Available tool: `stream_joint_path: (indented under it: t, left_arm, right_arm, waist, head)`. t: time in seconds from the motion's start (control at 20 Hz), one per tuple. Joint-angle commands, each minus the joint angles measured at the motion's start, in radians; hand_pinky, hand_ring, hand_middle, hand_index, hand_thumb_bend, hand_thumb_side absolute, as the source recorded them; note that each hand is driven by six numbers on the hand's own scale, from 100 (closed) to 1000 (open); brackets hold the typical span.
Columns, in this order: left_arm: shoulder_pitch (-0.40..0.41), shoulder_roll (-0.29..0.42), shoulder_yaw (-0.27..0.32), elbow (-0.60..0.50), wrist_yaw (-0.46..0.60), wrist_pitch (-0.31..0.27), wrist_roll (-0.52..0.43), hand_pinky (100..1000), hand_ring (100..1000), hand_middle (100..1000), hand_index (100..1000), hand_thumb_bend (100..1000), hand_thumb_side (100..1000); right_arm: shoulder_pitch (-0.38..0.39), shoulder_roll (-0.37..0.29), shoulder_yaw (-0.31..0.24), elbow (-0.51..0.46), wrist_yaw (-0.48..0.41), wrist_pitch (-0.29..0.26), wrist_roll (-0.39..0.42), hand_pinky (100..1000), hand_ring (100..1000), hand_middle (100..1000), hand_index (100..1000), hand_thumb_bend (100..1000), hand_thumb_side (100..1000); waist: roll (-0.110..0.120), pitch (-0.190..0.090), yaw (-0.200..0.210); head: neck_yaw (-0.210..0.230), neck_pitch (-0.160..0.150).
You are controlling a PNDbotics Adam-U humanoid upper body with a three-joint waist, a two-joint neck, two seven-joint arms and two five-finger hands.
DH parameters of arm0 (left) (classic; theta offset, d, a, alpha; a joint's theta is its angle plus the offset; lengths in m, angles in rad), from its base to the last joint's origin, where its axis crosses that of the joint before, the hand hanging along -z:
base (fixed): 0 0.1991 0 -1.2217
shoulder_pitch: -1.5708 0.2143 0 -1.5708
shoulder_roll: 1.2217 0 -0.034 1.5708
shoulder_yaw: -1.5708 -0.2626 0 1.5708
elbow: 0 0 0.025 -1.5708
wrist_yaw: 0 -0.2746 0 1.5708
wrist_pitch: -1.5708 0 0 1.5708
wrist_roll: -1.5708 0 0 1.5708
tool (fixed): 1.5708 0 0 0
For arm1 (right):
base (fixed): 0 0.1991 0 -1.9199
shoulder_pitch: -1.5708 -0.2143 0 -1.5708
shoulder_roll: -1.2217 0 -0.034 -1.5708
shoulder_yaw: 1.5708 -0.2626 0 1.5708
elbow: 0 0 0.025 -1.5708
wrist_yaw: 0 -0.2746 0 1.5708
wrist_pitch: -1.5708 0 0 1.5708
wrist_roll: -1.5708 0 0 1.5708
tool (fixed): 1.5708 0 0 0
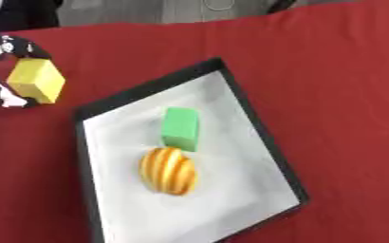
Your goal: Pick up objects on the table and place them in the box.
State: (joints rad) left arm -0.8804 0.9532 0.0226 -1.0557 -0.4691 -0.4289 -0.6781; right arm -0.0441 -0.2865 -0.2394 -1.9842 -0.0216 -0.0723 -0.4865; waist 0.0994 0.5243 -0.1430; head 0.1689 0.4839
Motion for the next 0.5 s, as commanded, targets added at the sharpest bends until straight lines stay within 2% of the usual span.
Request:
stream_joint_path:
  t: [0.05, 0.25, 0.5]
  left_arm:
    - [-0.012, 0.024, 0.010, -0.003, -0.002, -0.001, -0.018, 789, 776, 744, 834, 363, 100]
    - [-0.014, 0.021, 0.005, -0.006, 0.011, 0.005, -0.035, 749, 719, 706, 802, 300, 100]
    - [-0.013, 0.021, 0.002, -0.016, 0.025, 0.009, -0.037, 720, 654, 643, 773, 283, 100]
  right_arm:
    - [-0.002, -0.010, -0.002, -0.016, 0.008, 0.000, 0.003, 972, 1000, 723, 794, 100, 470]
    - [-0.001, -0.012, -0.002, -0.016, 0.008, 0.001, 0.003, 972, 1000, 723, 793, 100, 470]
    - [0.003, -0.019, -0.004, -0.016, 0.004, 0.001, 0.004, 972, 1000, 723, 793, 100, 470]
  waist:
    - [0.009, -0.005, 0.000]
    - [0.010, -0.007, -0.001]
    - [0.013, -0.015, 0.001]
  head:
    - [0.000, -0.013]
    - [0.001, -0.007]
    - [0.001, 0.000]
